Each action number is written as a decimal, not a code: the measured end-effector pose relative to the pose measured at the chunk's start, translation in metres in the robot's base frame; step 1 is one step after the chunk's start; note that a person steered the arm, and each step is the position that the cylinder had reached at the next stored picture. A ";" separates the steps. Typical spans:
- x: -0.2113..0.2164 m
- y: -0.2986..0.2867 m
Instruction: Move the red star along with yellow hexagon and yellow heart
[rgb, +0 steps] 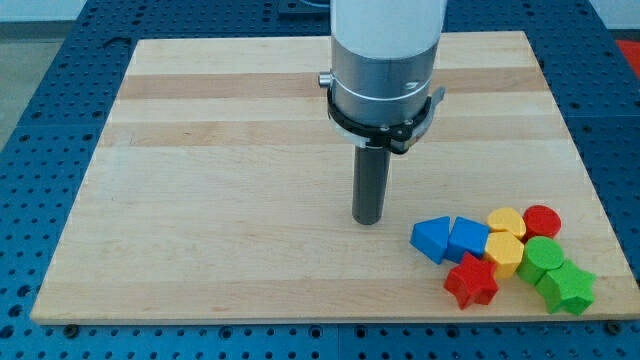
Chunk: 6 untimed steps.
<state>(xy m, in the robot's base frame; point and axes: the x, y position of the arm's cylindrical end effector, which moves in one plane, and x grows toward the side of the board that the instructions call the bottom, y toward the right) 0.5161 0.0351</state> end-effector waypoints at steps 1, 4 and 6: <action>0.002 0.000; 0.051 -0.015; 0.103 -0.015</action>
<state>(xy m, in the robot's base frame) 0.6187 0.0196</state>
